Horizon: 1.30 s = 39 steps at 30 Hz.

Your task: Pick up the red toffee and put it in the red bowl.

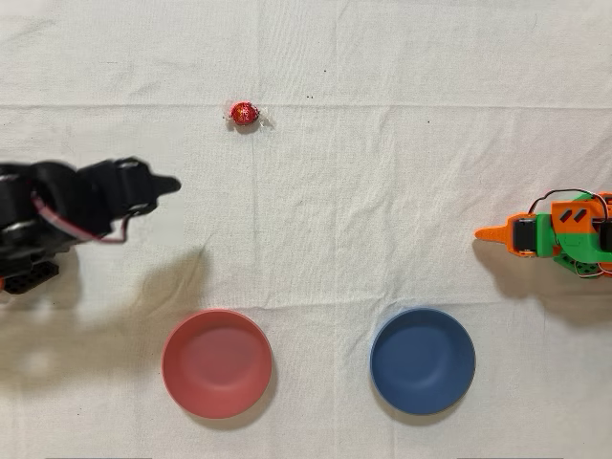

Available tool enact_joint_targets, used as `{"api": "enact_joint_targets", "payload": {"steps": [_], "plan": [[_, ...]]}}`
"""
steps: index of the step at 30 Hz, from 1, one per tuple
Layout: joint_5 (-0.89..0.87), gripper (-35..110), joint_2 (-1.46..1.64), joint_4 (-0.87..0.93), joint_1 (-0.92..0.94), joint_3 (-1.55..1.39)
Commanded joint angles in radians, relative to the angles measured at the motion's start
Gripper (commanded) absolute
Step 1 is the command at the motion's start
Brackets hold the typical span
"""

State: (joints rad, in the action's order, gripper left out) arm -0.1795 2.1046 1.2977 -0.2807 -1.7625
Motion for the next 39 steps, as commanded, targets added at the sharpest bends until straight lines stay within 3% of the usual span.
{"api": "enact_joint_targets", "payload": {"steps": [1,15,24,39], "plan": [[-0.057,1,-0.11,0.046,-0.057,0.149],[0.104,1,-0.408,0.012,-0.153,0.333],[0.376,1,-0.584,0.029,-0.199,0.466],[0.373,1,-0.784,-0.014,-0.239,0.611]]}}
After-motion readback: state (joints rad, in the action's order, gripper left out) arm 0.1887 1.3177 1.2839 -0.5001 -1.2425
